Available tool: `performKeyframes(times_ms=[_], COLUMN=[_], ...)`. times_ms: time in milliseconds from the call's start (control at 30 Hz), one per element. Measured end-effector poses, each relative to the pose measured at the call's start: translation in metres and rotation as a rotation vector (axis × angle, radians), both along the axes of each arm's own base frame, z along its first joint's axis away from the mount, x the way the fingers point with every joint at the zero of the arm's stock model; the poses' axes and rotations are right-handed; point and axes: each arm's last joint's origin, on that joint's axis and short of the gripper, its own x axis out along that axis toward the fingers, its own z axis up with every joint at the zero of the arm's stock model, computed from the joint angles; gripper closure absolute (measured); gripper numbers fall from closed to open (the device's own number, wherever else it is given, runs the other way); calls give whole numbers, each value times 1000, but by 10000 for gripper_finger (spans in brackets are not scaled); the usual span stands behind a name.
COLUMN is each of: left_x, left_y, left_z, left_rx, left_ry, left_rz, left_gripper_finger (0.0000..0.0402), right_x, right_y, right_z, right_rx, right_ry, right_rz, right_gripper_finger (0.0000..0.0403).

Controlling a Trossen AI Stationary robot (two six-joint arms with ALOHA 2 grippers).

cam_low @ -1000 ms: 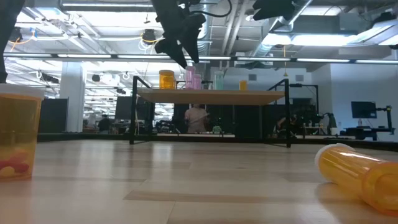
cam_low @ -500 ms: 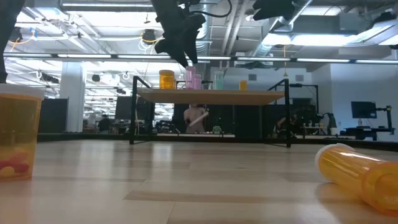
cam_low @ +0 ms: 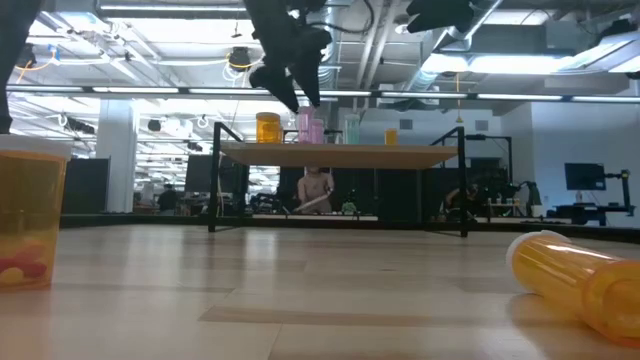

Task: Pick and place medicine bottles onto shelf by color
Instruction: Adjust the pink pill bottles

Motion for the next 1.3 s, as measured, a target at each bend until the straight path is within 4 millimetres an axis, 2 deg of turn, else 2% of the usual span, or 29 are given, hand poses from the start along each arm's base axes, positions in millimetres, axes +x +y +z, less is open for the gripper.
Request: performKeyframes(times_ms=[200,733,1100,1300], left_x=[9,14,14,13], left_y=[3,6,7,11], left_z=[-22,-23,-23,-22], left_rx=[-45,-26,-22,-19], left_ry=[80,61,59,55], left_rz=[-19,-29,-26,-19], left_gripper_finger=[136,141,235,271], right_x=[0,0,0,0], right_y=[0,0,0,0], right_z=[0,0,0,0], right_rx=[0,-2,0,0], right_ry=[0,4,4,4], right_rz=[0,1,0,0], right_gripper_finger=[182,182,182,182])
